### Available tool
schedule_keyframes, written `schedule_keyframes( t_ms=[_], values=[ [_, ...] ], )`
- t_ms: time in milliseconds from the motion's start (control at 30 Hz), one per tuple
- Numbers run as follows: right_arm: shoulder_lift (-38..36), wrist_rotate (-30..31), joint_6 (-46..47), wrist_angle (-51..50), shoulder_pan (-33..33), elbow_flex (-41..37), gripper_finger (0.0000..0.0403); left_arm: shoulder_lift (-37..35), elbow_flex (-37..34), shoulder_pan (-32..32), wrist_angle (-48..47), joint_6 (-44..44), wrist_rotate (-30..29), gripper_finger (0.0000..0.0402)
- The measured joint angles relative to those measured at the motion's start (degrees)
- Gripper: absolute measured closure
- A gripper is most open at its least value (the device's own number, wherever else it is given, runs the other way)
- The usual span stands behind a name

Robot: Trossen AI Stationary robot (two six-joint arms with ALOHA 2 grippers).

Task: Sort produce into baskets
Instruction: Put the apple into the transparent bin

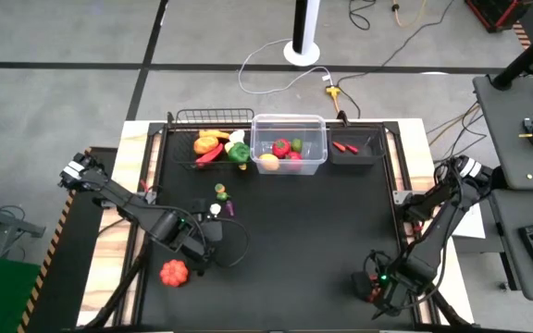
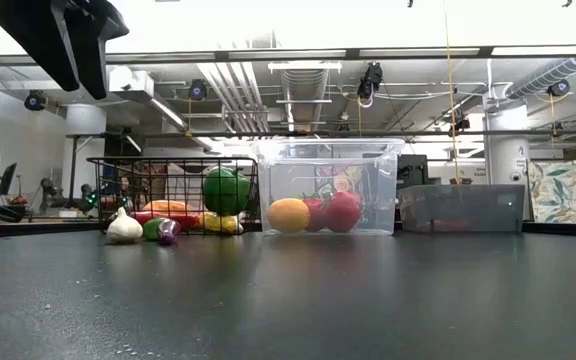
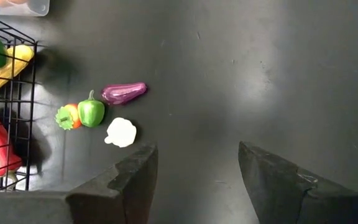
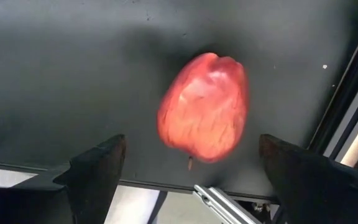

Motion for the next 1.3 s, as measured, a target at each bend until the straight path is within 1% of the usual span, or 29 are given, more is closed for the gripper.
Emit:
schedule_keyframes(
  t_ms=[533,1100,1200,1300],
  values=[
    [0.0,0.0,0.3,0.7,0.0,-1.5,0.0044,0.0,0.0,0.0,0.0,0.0,0.0,0.0196],
    [8.1,-1.3,-0.3,4.3,0.0,-1.4,0.0044,0.0,0.0,-0.1,-0.2,-0.5,-0.1,0.0196],
    [9.0,-1.3,-0.2,4.4,0.0,-1.4,0.0044,0.0,0.0,-0.1,-0.2,0.2,-1.3,0.0196],
    [9.0,-1.3,-0.2,4.4,0.0,-1.5,0.0053,0.0,0.0,-0.1,-0.2,0.6,-1.4,0.0196]
  ],
)
